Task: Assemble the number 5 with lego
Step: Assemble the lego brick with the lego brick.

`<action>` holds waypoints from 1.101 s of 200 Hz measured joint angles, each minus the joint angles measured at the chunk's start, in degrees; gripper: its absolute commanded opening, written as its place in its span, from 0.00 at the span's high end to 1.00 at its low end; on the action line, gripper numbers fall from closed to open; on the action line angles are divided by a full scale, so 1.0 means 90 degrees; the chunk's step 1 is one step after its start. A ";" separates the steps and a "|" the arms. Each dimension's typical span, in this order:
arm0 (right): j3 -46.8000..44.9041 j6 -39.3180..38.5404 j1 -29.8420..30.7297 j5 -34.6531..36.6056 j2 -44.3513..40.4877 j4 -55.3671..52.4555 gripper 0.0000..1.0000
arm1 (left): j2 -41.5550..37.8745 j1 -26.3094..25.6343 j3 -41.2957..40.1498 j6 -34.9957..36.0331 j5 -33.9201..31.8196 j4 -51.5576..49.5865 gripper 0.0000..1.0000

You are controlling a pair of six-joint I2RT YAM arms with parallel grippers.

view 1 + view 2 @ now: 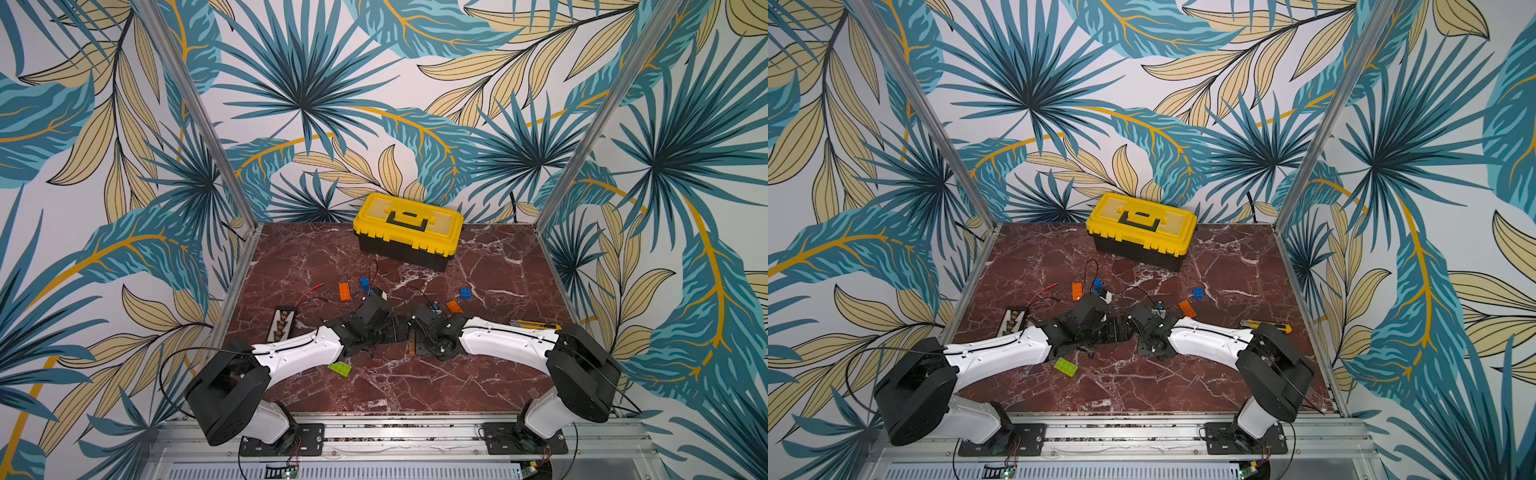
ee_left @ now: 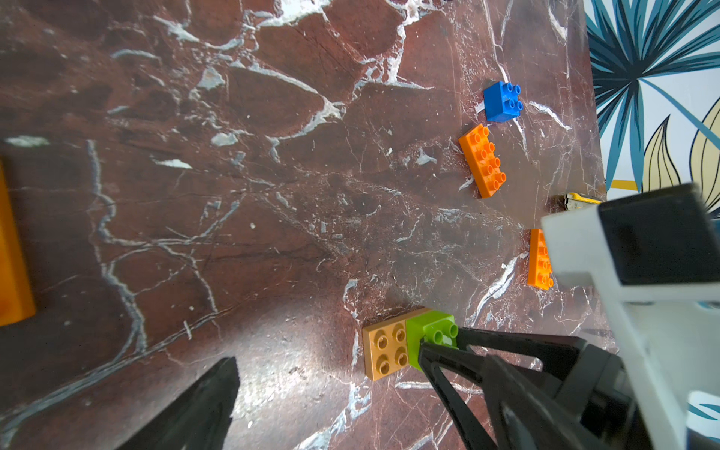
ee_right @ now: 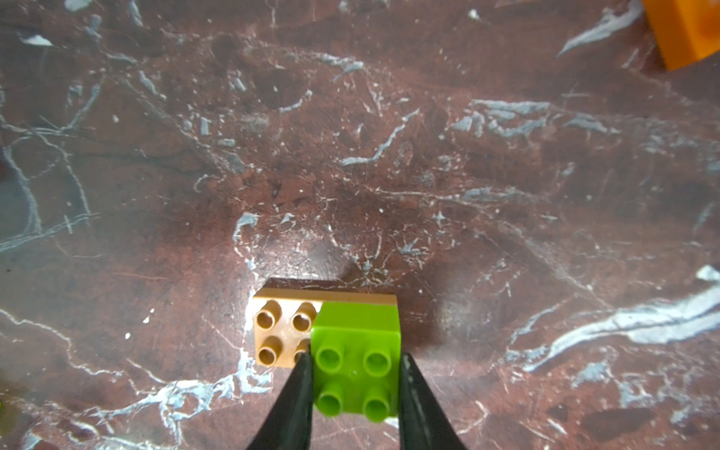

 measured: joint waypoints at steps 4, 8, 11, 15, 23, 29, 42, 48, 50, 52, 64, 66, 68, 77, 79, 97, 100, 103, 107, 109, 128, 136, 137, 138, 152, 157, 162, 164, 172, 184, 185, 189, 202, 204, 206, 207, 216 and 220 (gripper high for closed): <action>0.0019 0.0007 0.0000 0.0000 0.0027 0.0010 0.85 | 0.0000 0.0000 0.0000 0.0000 0.0000 0.0000 0.00; 0.0044 0.0010 0.0000 0.0000 0.0053 0.0019 0.86 | 0.0000 0.0000 0.0000 0.0000 -0.0002 0.0000 0.00; 0.0056 0.0012 0.0000 0.0002 0.0073 0.0022 0.86 | 0.0000 0.0000 0.0000 0.0000 0.0000 0.0000 0.00; 0.0070 0.0012 0.0000 0.0002 0.0097 0.0022 0.86 | 0.0000 0.0000 0.0000 -0.0002 0.0000 0.0000 0.00; 0.0068 0.0012 0.0000 0.0002 0.0117 0.0034 0.86 | 0.0000 0.0000 0.0000 -0.0005 -0.0002 0.0000 0.00; 0.0061 0.0012 0.0000 0.0005 0.0117 0.0041 0.86 | 0.0000 0.0000 0.0000 -0.0015 -0.0002 -0.0002 0.00; 0.0019 0.0012 0.0000 0.0007 0.0117 0.0078 0.86 | 0.0000 0.0000 0.0000 -0.0022 -0.0002 -0.0002 0.00; 0.0007 0.0012 -0.0002 0.0005 0.0117 0.0095 0.86 | 0.0000 0.0000 0.0000 -0.0022 -0.0005 -0.0002 0.00; 0.0005 0.0010 -0.0005 0.0005 0.0117 0.0100 0.86 | 0.0000 0.0000 0.0000 -0.0022 -0.0005 -0.0005 0.00; 0.0002 0.0010 -0.0007 0.0005 0.0117 0.0102 0.86 | 0.0000 0.0000 0.0000 -0.0024 -0.0007 -0.0005 0.00; 0.0002 0.0007 -0.0022 -0.0022 0.0121 0.0107 0.86 | 0.0000 0.0000 0.0000 -0.0034 -0.0029 -0.0022 0.00; 0.0002 0.0007 -0.0029 -0.0032 0.0121 0.0107 0.86 | 0.0000 0.0000 0.0000 -0.0044 -0.0036 -0.0027 0.00; 0.0002 0.0005 -0.0034 -0.0044 0.0121 0.0107 0.86 | 0.0000 0.0000 0.0000 -0.0046 -0.0044 -0.0036 0.00; 0.0005 -0.0010 -0.0063 -0.0092 0.0121 0.0107 0.82 | 0.0000 0.0000 0.0000 -0.0063 -0.0109 -0.0078 0.00; 0.0005 -0.0010 -0.0068 -0.0102 0.0121 0.0107 0.81 | 0.0000 0.0000 0.0000 -0.0066 -0.0131 -0.0092 0.00; 0.0007 -0.0041 -0.0117 -0.0189 0.0070 0.0114 0.72 | -0.0041 0.0000 -0.0010 -0.0097 -0.0289 -0.0236 0.00; 0.0002 -0.0041 -0.0121 -0.0199 0.0066 0.0124 0.69 | -0.0056 0.0000 -0.0015 -0.0104 -0.0304 -0.0253 0.00; 0.0002 -0.0058 -0.0129 -0.0216 0.0051 0.0124 0.65 | -0.0078 0.0000 -0.0017 -0.0114 -0.0318 -0.0274 0.00; 0.0005 -0.0063 -0.0138 -0.0231 0.0029 0.0124 0.60 | -0.0112 0.0000 -0.0027 -0.0114 -0.0345 -0.0289 0.00; 0.0007 -0.0066 -0.0141 -0.0236 0.0024 0.0121 0.59 | -0.0129 0.0000 -0.0034 -0.0117 -0.0364 -0.0294 0.00; 0.0010 -0.0163 -0.0187 -0.0333 0.0107 0.0058 0.58 | -0.0328 0.0000 -0.0080 -0.0151 -0.0537 -0.0301 0.00; 0.0036 -0.0202 -0.0204 -0.0355 0.0151 0.0007 0.54 | -0.0391 0.0000 -0.0087 -0.0168 -0.0583 -0.0304 0.00; 0.0039 -0.0204 -0.0204 -0.0352 0.0151 0.0000 0.54 | -0.0396 0.0000 -0.0087 -0.0165 -0.0583 -0.0304 0.00; 0.0044 -0.0206 -0.0206 -0.0352 0.0151 -0.0005 0.54 | -0.0401 0.0000 -0.0087 -0.0168 -0.0585 -0.0304 0.00; 0.0114 -0.0279 -0.0221 -0.0369 0.0151 -0.0126 0.53 | -0.0444 0.0000 -0.0087 -0.0168 -0.0639 -0.0304 0.00; 0.0136 -0.0304 -0.0223 -0.0372 0.0151 -0.0177 0.53 | -0.0444 0.0000 -0.0087 -0.0168 -0.0651 -0.0304 0.00; 0.0163 -0.0306 -0.0223 -0.0372 0.0151 -0.0226 0.53 | -0.0444 0.0000 -0.0087 -0.0168 -0.0656 -0.0304 0.00; 0.0172 -0.0311 -0.0223 -0.0372 0.0151 -0.0243 0.53 | -0.0444 0.0000 -0.0087 -0.0168 -0.0658 -0.0304 0.00; 0.0209 -0.0328 -0.0226 -0.0372 0.0151 -0.0299 0.52 | -0.0444 0.0000 -0.0087 -0.0168 -0.0670 -0.0306 0.00; 0.0255 -0.0350 -0.0226 -0.0372 0.0151 -0.0355 0.52 | -0.0447 0.0000 -0.0087 -0.0168 -0.0675 -0.0306 0.00; 0.0257 -0.0350 -0.0226 -0.0372 0.0151 -0.0357 0.52 | -0.0444 0.0000 -0.0087 -0.0168 -0.0675 -0.0306 0.00; 0.0272 -0.0350 -0.0226 -0.0372 0.0151 -0.0374 0.52 | -0.0444 0.0000 -0.0087 -0.0168 -0.0675 -0.0306 0.00; 0.0291 -0.0350 -0.0228 -0.0369 0.0143 -0.0389 0.55 | -0.0447 0.0000 -0.0087 -0.0165 -0.0675 -0.0306 0.00; 0.0291 -0.0359 -0.0228 -0.0364 0.0143 -0.0391 0.55 | -0.0444 0.0000 -0.0087 -0.0168 -0.0675 -0.0306 0.00; 0.0291 -0.0350 -0.0228 -0.0362 0.0138 -0.0393 0.55 | -0.0444 0.0000 -0.0087 -0.0165 -0.0675 -0.0306 0.00; 0.0291 -0.0350 -0.0228 -0.0362 0.0138 -0.0393 0.56 | -0.0444 0.0000 -0.0087 -0.0165 -0.0675 -0.0306 0.00; 0.0291 -0.0355 -0.0228 -0.0357 0.0121 -0.0406 0.58 | -0.0444 0.0000 -0.0087 -0.0165 -0.0675 -0.0306 0.00; 0.0291 -0.0352 -0.0228 -0.0352 0.0109 -0.0403 0.59 | -0.0444 0.0000 -0.0087 -0.0165 -0.0675 -0.0306 0.00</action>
